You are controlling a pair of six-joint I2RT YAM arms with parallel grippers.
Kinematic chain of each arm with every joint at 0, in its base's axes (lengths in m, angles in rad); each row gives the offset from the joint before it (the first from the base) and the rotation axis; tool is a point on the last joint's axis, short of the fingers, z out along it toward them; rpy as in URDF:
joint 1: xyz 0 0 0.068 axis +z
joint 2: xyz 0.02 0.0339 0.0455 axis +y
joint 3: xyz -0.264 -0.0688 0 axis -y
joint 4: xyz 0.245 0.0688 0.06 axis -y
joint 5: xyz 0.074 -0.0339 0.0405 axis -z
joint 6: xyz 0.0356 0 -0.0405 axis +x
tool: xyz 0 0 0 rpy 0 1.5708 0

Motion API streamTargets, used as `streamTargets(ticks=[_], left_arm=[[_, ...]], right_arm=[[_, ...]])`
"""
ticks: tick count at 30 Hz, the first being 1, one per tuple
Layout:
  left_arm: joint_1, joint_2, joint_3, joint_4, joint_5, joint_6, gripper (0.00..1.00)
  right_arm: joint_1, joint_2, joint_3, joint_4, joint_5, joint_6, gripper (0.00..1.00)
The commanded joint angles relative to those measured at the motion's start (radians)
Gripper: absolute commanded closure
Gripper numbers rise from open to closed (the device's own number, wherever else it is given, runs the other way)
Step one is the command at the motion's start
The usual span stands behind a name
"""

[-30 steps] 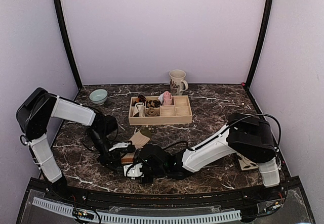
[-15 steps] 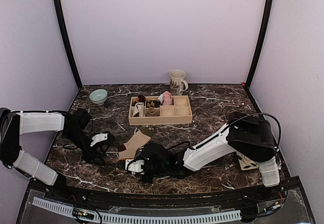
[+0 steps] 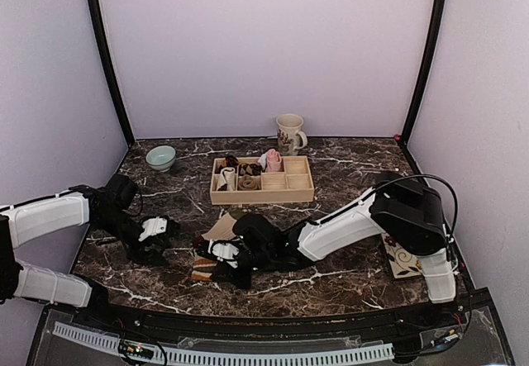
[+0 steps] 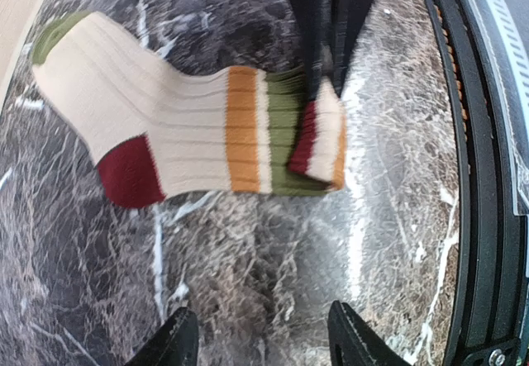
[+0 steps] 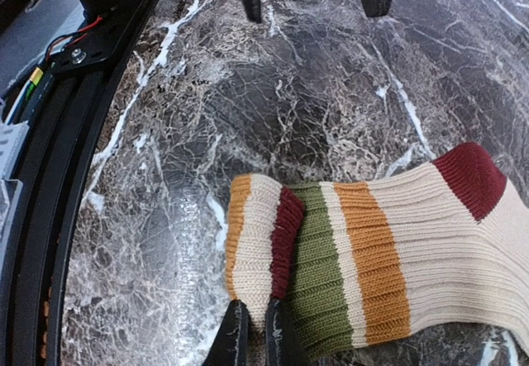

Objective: Roll the socks
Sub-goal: Roll the sock at the center of the board.

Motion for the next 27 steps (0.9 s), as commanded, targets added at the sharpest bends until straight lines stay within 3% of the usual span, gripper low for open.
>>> streamTargets(ticks=[1, 6, 18, 27], left_arm=[[-0.078, -0.061, -0.049, 0.035, -0.012, 0.073, 0.43], [-0.190, -0.035, -0.043, 0.117, -0.041, 0.039, 0.43], [-0.268, 0.091, 0.037, 0.118, -0.083, -0.008, 0.53], [-0.429, 0.039, -0.025, 0.191, -0.187, -0.058, 0.53]], right_arm=[[-0.035, 0.084, 0.028, -0.171, -0.095, 0.139, 1.00], [-0.047, 0.129, 0.067, -0.215, -0.145, 0.221, 1.00], [-0.081, 0.154, 0.042, -0.191, -0.157, 0.312, 1.00], [-0.099, 0.202, 0.099, -0.257, -0.200, 0.328, 1.00]])
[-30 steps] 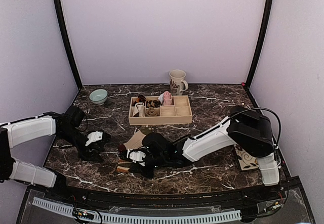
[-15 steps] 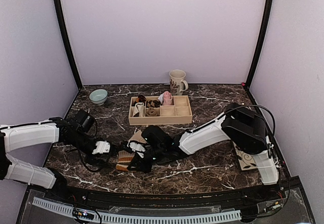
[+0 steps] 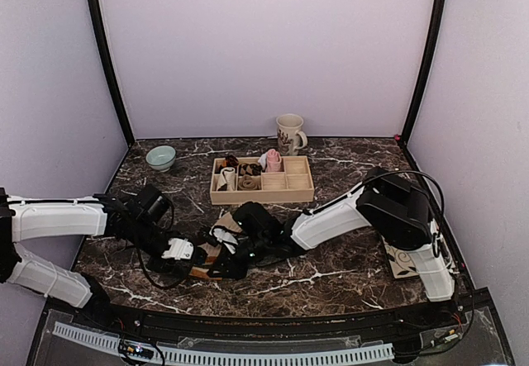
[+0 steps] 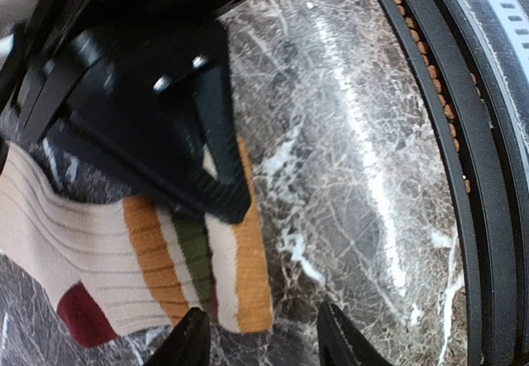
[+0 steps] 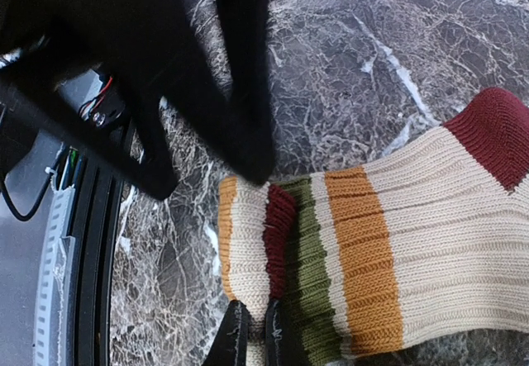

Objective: Roll the socks
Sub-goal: Roll the sock at the center of the board.

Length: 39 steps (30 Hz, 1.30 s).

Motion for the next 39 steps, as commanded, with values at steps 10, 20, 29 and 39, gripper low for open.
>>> streamTargets(ticks=[10, 20, 29, 39], left_arm=[[-0.096, 0.029, -0.045, 0.100, -0.148, -0.034, 0.54], [-0.096, 0.048, -0.079, 0.167, -0.181, -0.046, 0.64], [-0.118, 0.048, -0.002, 0.102, -0.119, -0.082, 0.47], [-0.121, 0.070, -0.016, 0.047, -0.080, -0.071, 0.64]], right_arm=[[-0.029, 0.123, -0.007, -0.210, 0.024, 0.043, 1.00], [-0.041, 0.130, 0.021, -0.268, 0.005, 0.056, 1.00], [-0.046, 0.145, 0.057, -0.309, -0.009, 0.067, 1.00], [-0.054, 0.150, 0.041, -0.334, -0.020, 0.096, 1.00]])
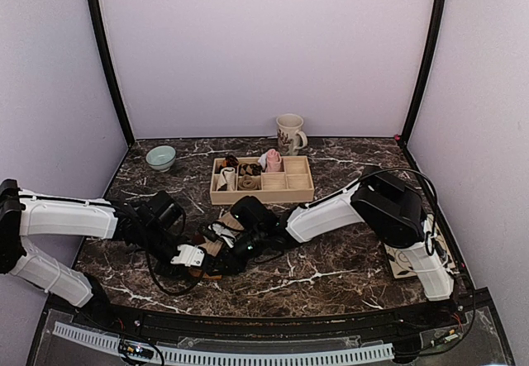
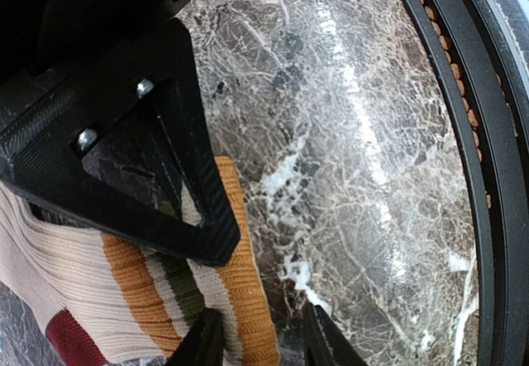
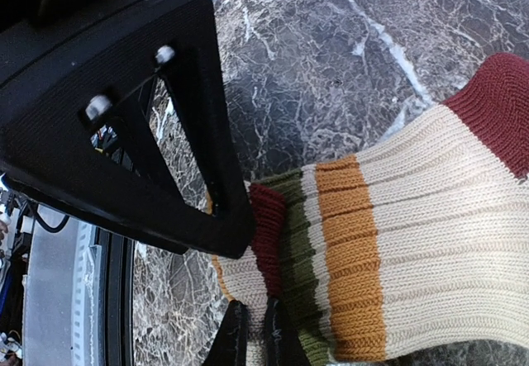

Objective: Roll the socks
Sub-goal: Roll the sock at the center of the board.

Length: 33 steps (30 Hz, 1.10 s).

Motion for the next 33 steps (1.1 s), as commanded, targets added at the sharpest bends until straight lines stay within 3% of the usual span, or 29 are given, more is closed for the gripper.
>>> streamTargets(ticks=[1, 9, 14, 16, 19, 21, 23, 24, 25, 33], left_arm=[[-0.007, 0.004, -0.021, -0.008, 0.003, 0.005, 0.63], [-0.007, 0.056, -0.030, 0.033, -0.070, 0.021, 0.61], [-0.008, 0.074, -0.051, 0.083, -0.104, 0.006, 0.80], [-0.008, 0.086, -0.042, 0.090, -0.113, -0.012, 0.99], [-0.008, 0.102, -0.034, 0.082, -0.109, -0.025, 1.00], [-0.006, 0.108, -0.040, 0.082, -0.105, -0.028, 1.00], [-0.005, 0.111, -0.043, 0.078, -0.099, -0.026, 1.00], [-0.003, 0.115, -0.044, 0.077, -0.094, -0.023, 1.00], [-0.002, 0.120, -0.044, 0.075, -0.090, -0.021, 1.00], [0.038, 0.175, 0.004, 0.032, -0.040, -0.037, 1.00]], right_arm=[[-0.017, 0.093, -0.063, -0.226, 0.106, 0.009, 1.00], [-0.023, 0.105, -0.054, -0.225, 0.079, 0.025, 1.00], [-0.025, 0.090, -0.064, -0.177, 0.074, 0.042, 1.00], [-0.025, 0.076, -0.079, -0.137, 0.084, 0.059, 1.00], [-0.026, 0.031, -0.112, -0.077, 0.129, 0.072, 0.94], [-0.026, 0.001, -0.135, -0.043, 0.162, 0.069, 0.85], [-0.028, -0.036, -0.164, -0.020, 0.203, 0.058, 0.66], [-0.029, -0.057, -0.185, -0.004, 0.226, 0.055, 0.14], [-0.030, -0.080, -0.205, 0.009, 0.251, 0.052, 0.02], [-0.031, -0.268, -0.314, -0.018, 0.478, 0.030, 0.01]])
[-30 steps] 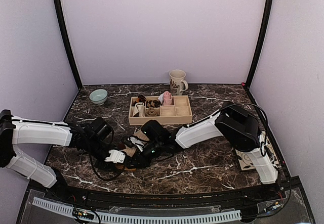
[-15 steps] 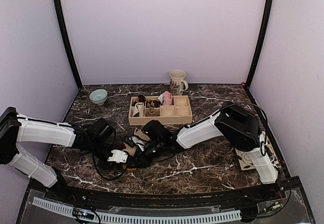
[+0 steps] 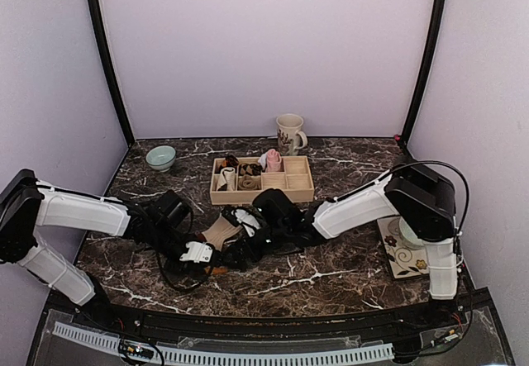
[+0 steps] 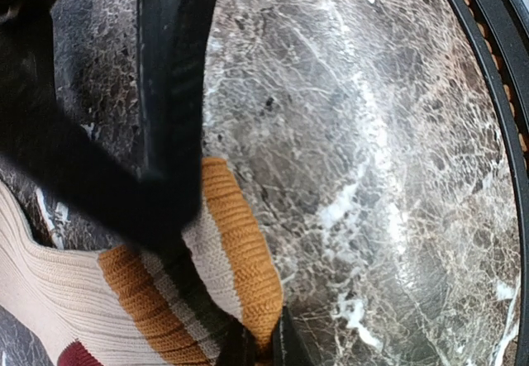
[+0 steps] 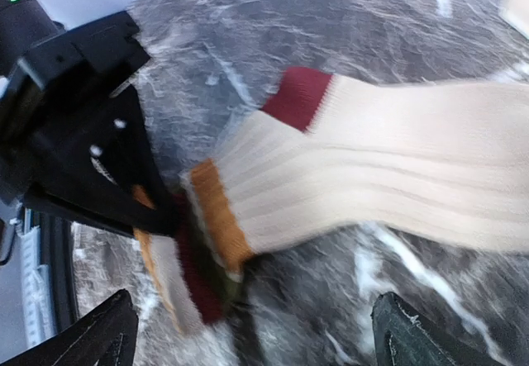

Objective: Roll the socks
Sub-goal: Roll the sock at the center of the board.

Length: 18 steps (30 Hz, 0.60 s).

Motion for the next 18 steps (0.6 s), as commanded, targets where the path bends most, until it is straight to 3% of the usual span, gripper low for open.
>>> streamTargets(ticks=[1, 5, 8, 11, 14, 16, 18], left_arm=[[0.032, 0.066, 0.001, -0.106, -0.021, -0.031, 1.00], [0.050, 0.083, 0.025, -0.125, -0.004, -0.036, 1.00], [0.059, 0.098, 0.047, -0.150, 0.011, -0.037, 1.00], [0.063, 0.112, 0.068, -0.175, 0.032, -0.036, 1.00], [0.065, 0.127, 0.087, -0.197, 0.052, -0.035, 1.00], [0.066, 0.141, 0.101, -0.208, 0.058, -0.042, 1.00], [0.067, 0.152, 0.111, -0.231, 0.072, -0.037, 1.00]], right_arm=[[-0.004, -0.107, -0.138, -0.077, 0.225, 0.008, 0.01], [0.007, -0.310, -0.333, 0.093, 0.459, 0.041, 0.01], [0.037, -0.449, -0.445, 0.166, 0.777, 0.035, 0.01], [0.046, -0.470, -0.375, -0.028, 1.139, 0.102, 0.01], [0.066, -0.485, -0.356, -0.070, 1.332, 0.186, 0.01], [0.083, -0.545, -0.426, -0.004, 1.376, 0.306, 0.01], [0.069, -0.576, -0.558, 0.272, 1.197, 0.268, 0.01]])
